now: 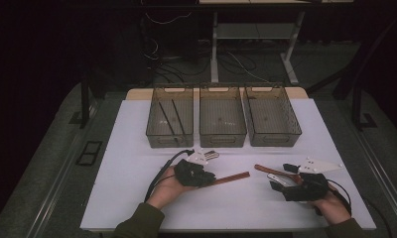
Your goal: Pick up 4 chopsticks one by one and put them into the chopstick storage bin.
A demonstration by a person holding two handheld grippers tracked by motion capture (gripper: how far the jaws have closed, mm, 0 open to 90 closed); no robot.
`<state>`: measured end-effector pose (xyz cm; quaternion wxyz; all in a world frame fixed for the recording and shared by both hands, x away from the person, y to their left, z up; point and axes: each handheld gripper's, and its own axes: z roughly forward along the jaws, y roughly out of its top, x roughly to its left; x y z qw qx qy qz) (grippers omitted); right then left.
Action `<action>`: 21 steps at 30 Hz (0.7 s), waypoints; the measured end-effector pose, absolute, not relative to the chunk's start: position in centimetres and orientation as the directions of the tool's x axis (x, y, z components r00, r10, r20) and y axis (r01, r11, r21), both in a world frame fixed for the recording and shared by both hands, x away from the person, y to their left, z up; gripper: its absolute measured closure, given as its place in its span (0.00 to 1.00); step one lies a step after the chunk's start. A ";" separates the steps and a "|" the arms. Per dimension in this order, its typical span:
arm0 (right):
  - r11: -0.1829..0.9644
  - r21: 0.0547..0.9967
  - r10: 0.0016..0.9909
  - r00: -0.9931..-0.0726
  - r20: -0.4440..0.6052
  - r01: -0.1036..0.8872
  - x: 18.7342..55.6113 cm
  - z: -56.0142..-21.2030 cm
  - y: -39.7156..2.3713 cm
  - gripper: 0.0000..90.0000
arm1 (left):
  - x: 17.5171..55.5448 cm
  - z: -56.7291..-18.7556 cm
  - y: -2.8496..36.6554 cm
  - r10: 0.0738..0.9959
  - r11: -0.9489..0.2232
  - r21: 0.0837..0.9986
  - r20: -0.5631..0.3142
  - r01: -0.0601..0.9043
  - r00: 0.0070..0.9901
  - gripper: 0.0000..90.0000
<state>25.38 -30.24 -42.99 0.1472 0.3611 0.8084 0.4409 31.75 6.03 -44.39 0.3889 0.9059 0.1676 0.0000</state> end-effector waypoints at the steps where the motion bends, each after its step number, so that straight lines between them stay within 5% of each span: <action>1: 0.351 0.819 0.713 -0.696 0.080 0.454 25.4 -43.0 -30.2 0.20 | 31.7 -44.4 6.0 0.304 -0.640 0.705 -0.132 0.304 0.944 0.91; 21: 0.354 0.819 0.711 -0.699 0.078 0.451 25.4 -43.1 -30.2 0.20 | 31.9 -44.9 5.9 0.310 -0.656 0.701 -0.088 0.280 0.947 0.92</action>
